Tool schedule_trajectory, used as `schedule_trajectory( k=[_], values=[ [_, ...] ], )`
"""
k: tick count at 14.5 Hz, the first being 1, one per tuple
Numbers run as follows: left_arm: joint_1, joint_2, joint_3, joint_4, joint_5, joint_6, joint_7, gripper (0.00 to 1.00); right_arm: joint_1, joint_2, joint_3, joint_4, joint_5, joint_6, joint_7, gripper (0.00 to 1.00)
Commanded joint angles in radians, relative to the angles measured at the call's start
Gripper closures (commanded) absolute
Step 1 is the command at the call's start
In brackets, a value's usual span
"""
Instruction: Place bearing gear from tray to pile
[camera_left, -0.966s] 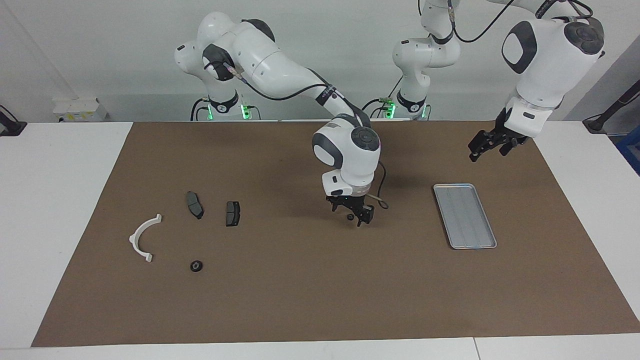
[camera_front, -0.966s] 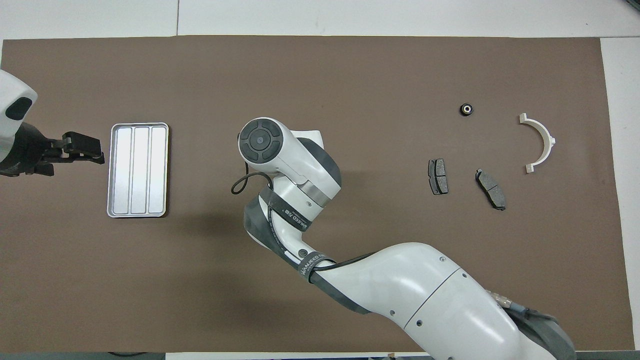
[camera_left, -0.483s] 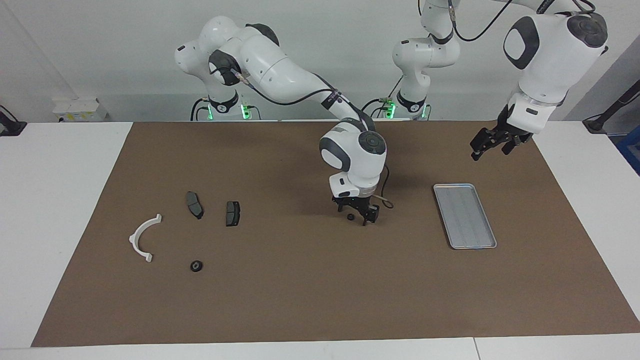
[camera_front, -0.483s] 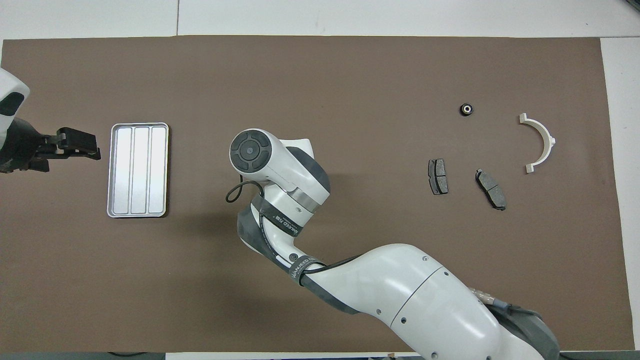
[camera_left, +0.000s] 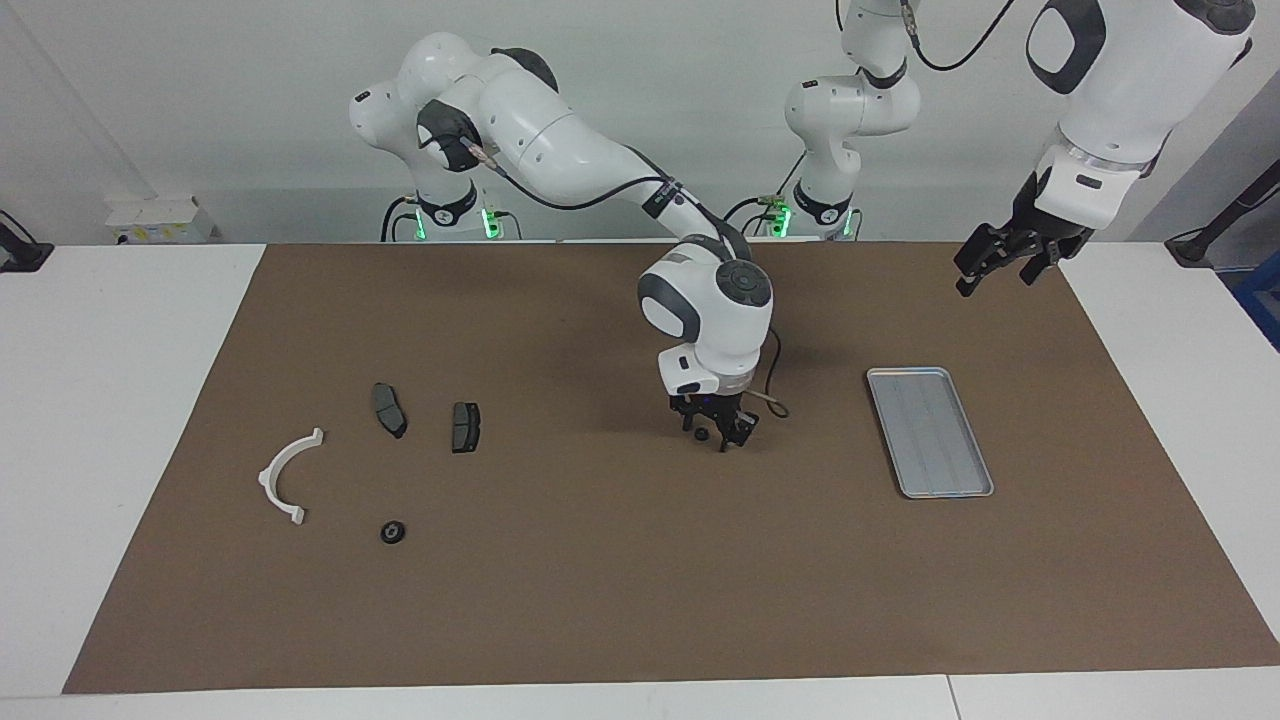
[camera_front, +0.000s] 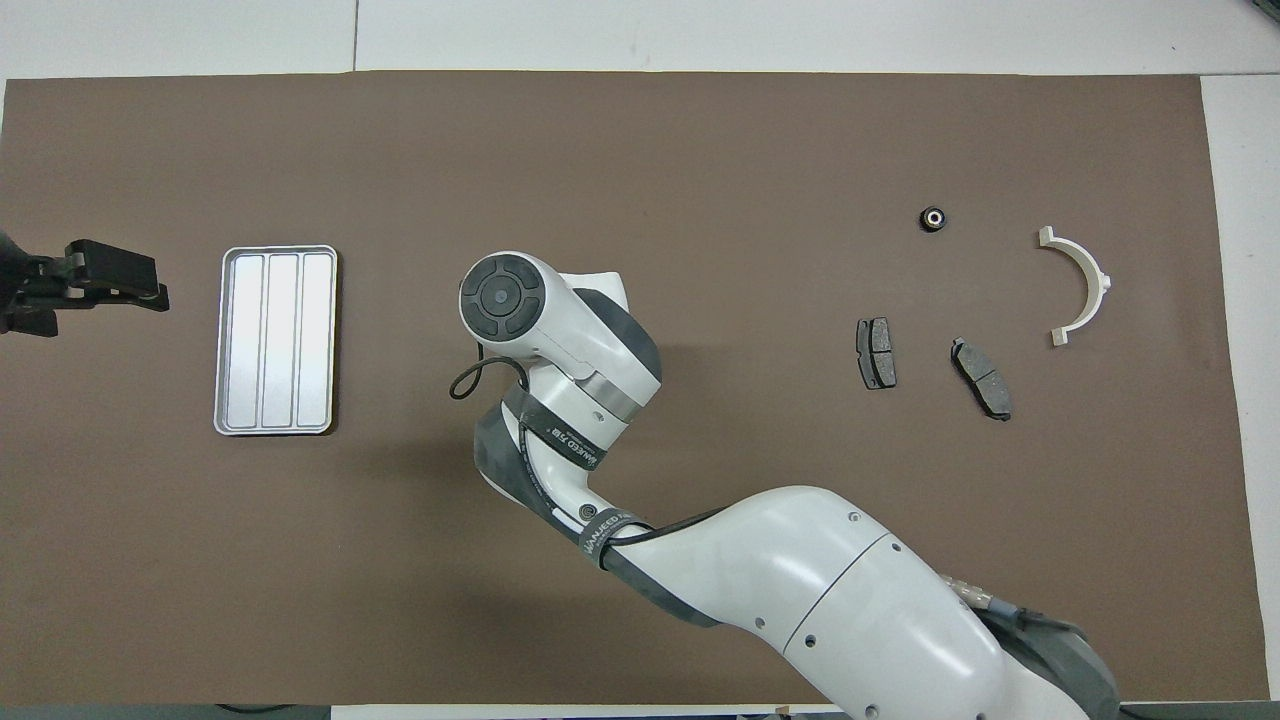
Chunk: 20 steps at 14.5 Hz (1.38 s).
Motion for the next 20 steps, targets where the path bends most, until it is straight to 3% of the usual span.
schedule_trajectory(
  k=[1, 4, 9, 11, 15, 20],
  values=[
    [0.004, 0.006, -0.001, 0.013, -0.007, -0.025, 0.005, 0.00, -0.013, 0.025, 0.009, 0.006, -0.022, 0.037, 0.024, 0.72],
    [0.004, 0.001, -0.001, 0.007, -0.007, -0.022, 0.003, 0.00, -0.016, 0.025, 0.009, 0.002, -0.022, 0.058, 0.024, 1.00],
    [0.009, -0.008, 0.000, -0.007, -0.007, -0.027, 0.005, 0.00, -0.021, 0.019, 0.009, 0.003, -0.030, 0.039, -0.014, 1.00],
    [0.007, -0.008, -0.001, -0.007, -0.007, -0.027, 0.005, 0.00, -0.053, -0.010, 0.014, 0.013, -0.030, -0.035, -0.104, 1.00],
    [0.006, -0.008, -0.001, -0.006, -0.007, -0.027, 0.005, 0.00, -0.189, -0.151, 0.031, 0.011, -0.003, -0.204, -0.503, 1.00],
    [0.006, -0.008, -0.001, -0.007, -0.007, -0.027, 0.003, 0.00, -0.364, -0.223, 0.031, -0.091, 0.044, -0.151, -0.865, 1.00]
  ],
)
